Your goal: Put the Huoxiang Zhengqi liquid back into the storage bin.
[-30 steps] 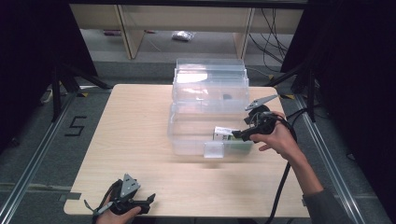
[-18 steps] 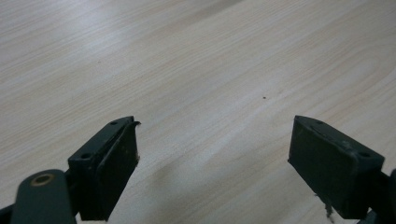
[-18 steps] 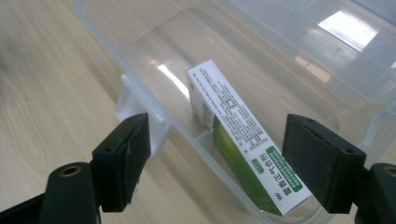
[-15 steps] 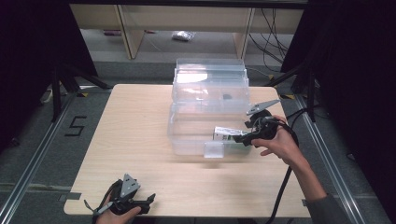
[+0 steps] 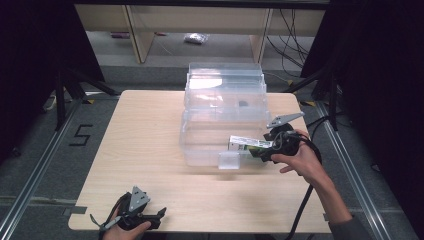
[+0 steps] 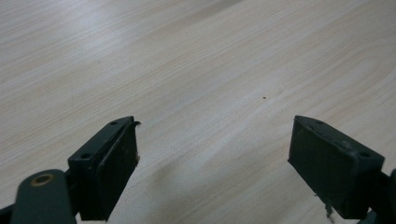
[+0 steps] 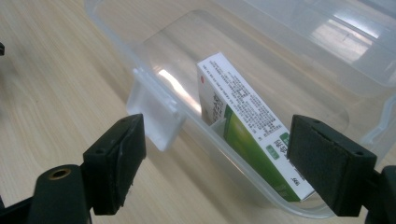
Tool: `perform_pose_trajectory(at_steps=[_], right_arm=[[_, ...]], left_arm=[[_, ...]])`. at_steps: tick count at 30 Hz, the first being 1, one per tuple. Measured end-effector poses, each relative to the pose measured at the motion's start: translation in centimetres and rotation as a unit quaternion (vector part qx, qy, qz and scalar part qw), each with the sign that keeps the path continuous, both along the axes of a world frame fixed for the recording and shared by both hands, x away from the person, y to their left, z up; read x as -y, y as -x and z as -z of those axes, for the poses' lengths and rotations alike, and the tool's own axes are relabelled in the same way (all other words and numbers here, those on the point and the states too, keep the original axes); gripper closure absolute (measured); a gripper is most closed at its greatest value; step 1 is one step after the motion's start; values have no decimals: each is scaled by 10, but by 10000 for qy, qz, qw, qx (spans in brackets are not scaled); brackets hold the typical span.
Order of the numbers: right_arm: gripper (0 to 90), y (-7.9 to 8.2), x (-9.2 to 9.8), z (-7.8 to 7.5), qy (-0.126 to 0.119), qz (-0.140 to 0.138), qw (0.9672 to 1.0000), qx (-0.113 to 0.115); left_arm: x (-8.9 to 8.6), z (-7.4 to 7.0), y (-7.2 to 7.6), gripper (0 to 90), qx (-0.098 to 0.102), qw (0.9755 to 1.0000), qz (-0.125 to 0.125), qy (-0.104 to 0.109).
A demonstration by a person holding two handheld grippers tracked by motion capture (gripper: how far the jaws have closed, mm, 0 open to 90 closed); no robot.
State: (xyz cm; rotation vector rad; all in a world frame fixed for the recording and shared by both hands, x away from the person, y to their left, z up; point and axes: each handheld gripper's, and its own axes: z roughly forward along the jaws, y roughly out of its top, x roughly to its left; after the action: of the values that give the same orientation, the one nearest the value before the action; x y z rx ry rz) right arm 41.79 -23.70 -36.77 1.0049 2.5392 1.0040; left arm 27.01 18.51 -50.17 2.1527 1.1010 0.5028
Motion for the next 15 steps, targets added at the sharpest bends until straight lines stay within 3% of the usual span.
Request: perform_pose_trajectory(at_steps=[2, 7, 8, 9, 13, 15], right_arm=[[206, 2, 0, 4, -128, -38, 9999, 59], [203, 11, 1, 4, -134, 87, 9998, -92], [203, 11, 1, 7, -171, 1, 9998, 46], [203, 14, 1, 6, -159, 40, 9998, -79], [203, 17, 1, 10, -334, 47, 9994, -36], [203, 20, 2, 10, -294, 86, 9994, -128]], left_arm=[[0, 0, 0, 150, -2, 10000, -5, 2], [0, 0, 0, 150, 1, 10000, -3, -3], [0, 0, 0, 150, -2, 10000, -5, 1], [0, 0, 0, 150, -1, 10000, -3, -4], [0, 0, 0, 150, 3, 10000, -8, 10], [0, 0, 0, 150, 4, 10000, -7, 0]])
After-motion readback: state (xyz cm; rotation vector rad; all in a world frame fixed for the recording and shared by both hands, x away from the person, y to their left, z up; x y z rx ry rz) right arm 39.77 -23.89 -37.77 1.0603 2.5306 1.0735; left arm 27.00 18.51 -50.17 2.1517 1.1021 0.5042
